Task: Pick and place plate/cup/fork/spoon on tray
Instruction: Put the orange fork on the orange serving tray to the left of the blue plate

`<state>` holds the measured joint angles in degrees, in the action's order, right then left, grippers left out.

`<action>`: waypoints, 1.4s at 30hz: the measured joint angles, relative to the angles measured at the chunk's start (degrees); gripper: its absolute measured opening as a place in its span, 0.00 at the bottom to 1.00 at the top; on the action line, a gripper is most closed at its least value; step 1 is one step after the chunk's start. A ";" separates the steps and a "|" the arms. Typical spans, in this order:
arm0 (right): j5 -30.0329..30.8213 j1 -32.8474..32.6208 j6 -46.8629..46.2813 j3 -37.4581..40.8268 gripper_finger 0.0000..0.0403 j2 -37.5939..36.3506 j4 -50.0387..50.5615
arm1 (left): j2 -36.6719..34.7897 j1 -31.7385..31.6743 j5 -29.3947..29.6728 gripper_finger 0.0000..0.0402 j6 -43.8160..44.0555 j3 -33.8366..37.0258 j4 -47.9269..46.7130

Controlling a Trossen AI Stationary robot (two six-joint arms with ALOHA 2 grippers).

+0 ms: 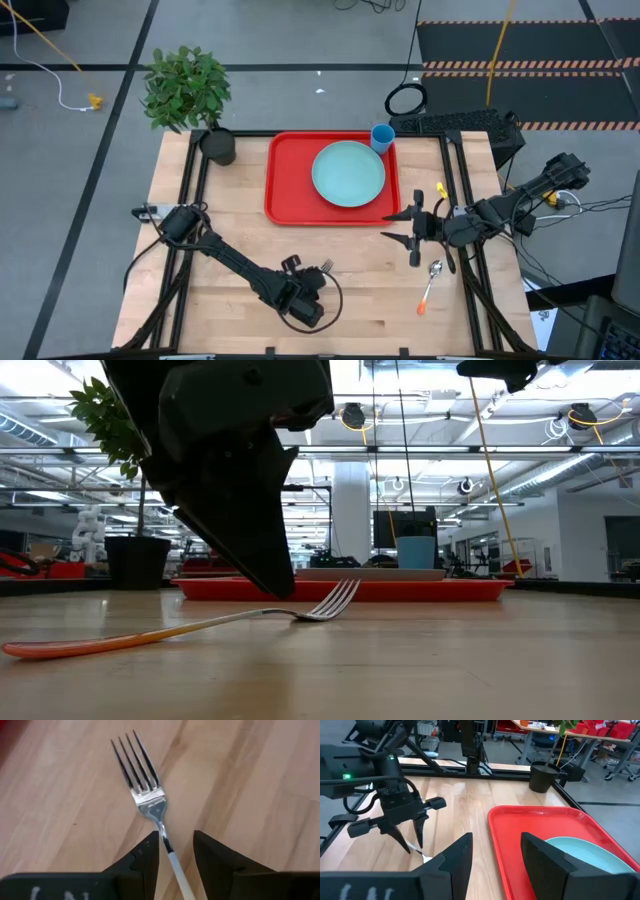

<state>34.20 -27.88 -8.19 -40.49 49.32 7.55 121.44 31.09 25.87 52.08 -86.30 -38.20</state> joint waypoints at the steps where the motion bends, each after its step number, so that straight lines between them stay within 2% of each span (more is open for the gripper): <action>1: 0.00 0.00 0.02 0.00 0.40 0.00 0.00 | 0.01 0.00 0.17 0.29 0.54 0.00 -0.33; 10: 0.00 0.00 0.29 0.00 0.40 0.00 0.00 | 0.01 -0.33 0.61 0.23 3.14 0.00 -1.09; 42: -1.49 0.00 0.51 0.00 0.40 -0.02 -0.08 | 4.31 -0.48 4.27 0.23 1.92 -0.17 1.80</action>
<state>32.71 -27.88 -7.67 -40.49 49.30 7.47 125.75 30.61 30.14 53.99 -86.48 -36.40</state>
